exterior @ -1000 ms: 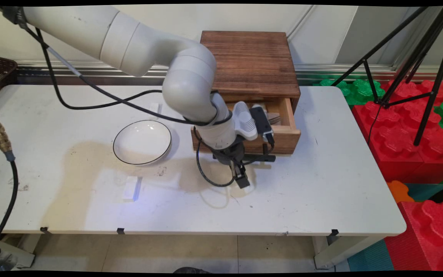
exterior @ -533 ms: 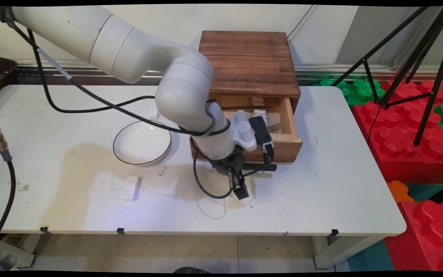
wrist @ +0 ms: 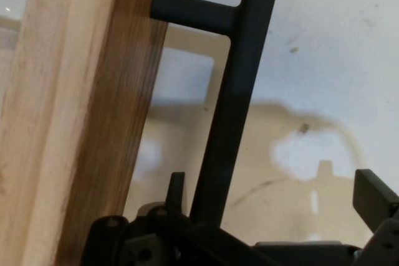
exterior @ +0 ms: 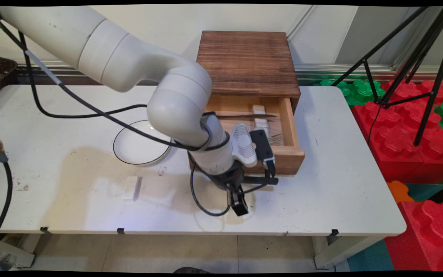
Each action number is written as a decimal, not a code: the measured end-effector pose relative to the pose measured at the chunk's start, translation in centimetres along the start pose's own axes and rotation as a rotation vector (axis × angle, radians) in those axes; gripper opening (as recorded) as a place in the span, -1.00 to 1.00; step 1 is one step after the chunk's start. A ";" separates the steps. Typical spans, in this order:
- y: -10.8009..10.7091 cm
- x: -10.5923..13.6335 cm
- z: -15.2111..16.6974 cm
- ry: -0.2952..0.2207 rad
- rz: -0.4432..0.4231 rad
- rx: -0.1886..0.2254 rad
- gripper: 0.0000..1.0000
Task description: Open the drawer
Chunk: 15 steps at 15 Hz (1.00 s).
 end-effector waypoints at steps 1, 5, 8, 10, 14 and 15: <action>0.3 -0.1 -0.1 -0.001 0.001 -0.003 1.00; 1.9 -0.5 -0.4 -0.005 0.010 -0.022 1.00; 3.0 -0.8 -0.7 -0.007 0.017 -0.035 1.00; 3.6 -0.9 -0.9 -0.008 0.021 -0.041 1.00; 4.6 -1.2 -1.2 -0.010 0.025 -0.052 1.00; 4.7 -1.3 -1.2 -0.011 0.026 -0.054 1.00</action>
